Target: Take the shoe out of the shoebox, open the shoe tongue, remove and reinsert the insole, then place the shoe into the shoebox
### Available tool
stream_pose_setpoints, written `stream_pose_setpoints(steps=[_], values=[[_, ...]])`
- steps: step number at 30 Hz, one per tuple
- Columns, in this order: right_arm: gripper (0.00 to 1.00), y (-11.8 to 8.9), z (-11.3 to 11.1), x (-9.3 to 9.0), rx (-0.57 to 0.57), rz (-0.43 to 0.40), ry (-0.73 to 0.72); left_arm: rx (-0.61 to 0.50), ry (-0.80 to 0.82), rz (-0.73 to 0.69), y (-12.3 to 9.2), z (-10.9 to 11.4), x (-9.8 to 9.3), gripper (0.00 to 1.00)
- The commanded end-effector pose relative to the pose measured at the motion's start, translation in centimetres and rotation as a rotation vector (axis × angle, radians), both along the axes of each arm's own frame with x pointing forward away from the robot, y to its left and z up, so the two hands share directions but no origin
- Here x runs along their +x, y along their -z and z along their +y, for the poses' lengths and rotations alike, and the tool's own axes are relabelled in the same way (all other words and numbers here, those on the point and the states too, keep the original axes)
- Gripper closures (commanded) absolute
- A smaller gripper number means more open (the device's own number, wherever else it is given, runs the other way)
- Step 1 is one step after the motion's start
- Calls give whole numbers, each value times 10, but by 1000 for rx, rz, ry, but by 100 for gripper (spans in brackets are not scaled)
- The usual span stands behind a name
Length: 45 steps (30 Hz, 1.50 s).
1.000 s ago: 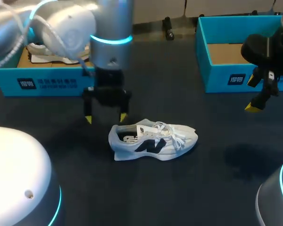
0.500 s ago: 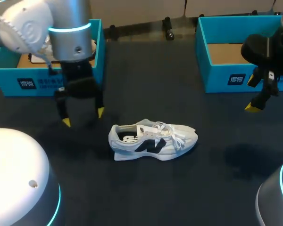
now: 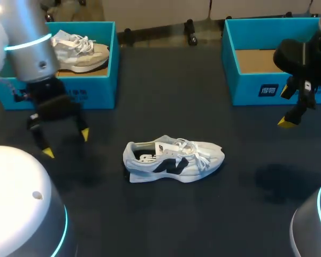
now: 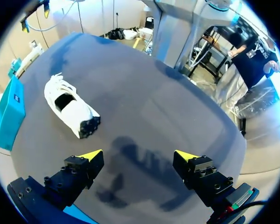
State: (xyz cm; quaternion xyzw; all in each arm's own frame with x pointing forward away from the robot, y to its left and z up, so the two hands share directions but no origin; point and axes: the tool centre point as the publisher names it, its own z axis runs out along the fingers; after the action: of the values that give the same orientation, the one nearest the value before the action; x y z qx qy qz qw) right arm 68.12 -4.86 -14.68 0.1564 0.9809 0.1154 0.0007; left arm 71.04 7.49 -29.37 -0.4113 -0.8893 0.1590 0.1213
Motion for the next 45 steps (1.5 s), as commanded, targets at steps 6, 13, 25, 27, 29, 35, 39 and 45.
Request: stream_pose_setpoints(steps=[6,13,25,27,29,35,39,45], values=[[0,1,1,2,-3,4,0,-228,-141,-184,2,47,-6,0],[0,1,1,2,-3,4,0,-228,-141,-184,2,47,-6,0],[0,1,1,2,-3,4,0,-228,-141,-184,2,47,-6,0],[0,1,1,2,-3,4,0,-245,-231,-100,8,45,-7,0],[0,1,1,2,-3,4,0,-280,-279,-74,8,42,-6,0],[0,1,1,2,-3,4,0,-365,-478,98,5,29,-2,0],[0,1,1,2,-3,4,0,-375,-613,219,8,25,5,0],[0,1,1,2,-3,4,0,-451,-756,274,14,21,18,0]])
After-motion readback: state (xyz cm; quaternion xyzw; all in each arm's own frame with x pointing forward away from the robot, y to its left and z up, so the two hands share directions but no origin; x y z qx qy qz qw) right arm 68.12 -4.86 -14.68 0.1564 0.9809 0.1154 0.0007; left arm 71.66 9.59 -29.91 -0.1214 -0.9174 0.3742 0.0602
